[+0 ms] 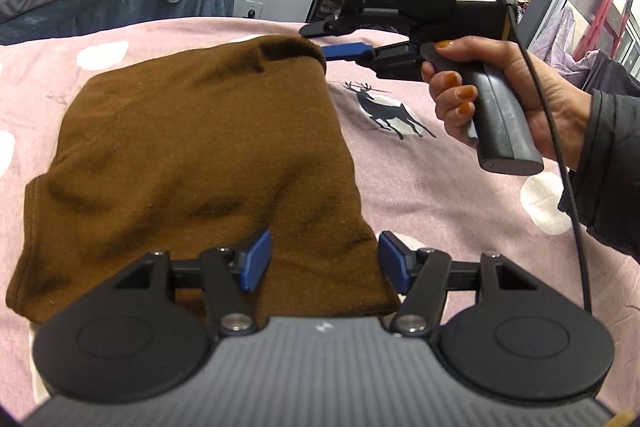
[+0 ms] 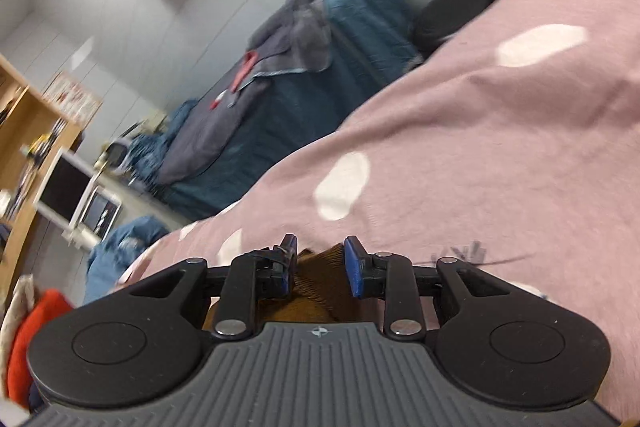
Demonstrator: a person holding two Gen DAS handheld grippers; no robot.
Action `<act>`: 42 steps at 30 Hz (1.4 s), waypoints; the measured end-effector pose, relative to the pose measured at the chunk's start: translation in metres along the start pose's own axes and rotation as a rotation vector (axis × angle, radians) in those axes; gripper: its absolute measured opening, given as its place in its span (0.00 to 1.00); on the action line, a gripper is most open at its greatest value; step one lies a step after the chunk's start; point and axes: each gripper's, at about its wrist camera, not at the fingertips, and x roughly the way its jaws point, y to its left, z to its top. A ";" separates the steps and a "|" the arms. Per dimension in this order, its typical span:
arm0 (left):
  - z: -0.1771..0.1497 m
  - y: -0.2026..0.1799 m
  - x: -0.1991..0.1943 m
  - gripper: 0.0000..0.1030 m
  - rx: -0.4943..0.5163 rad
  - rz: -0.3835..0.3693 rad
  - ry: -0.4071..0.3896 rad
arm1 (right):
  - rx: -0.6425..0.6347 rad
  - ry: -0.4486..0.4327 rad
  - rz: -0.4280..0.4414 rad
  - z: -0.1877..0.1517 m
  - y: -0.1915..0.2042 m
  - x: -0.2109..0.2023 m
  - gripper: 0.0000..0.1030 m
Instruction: Fold small clothes
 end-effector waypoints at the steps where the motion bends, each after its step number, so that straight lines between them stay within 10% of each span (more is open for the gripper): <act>1: -0.001 0.000 0.000 0.58 -0.001 0.000 0.001 | -0.019 0.013 -0.013 0.000 0.001 0.002 0.46; 4: -0.001 0.000 0.000 0.59 -0.002 -0.004 0.002 | -0.075 0.061 -0.028 0.002 0.002 0.006 0.37; 6: -0.001 0.000 0.001 0.60 -0.003 -0.008 0.004 | -0.092 0.074 -0.024 0.003 0.002 0.006 0.11; 30: 0.000 0.002 0.007 0.64 -0.008 -0.011 0.004 | -0.283 -0.023 -0.091 0.038 0.071 0.037 0.07; 42: 0.000 0.001 0.006 0.65 -0.009 -0.014 0.006 | -0.291 0.056 -0.270 0.025 0.053 0.065 0.14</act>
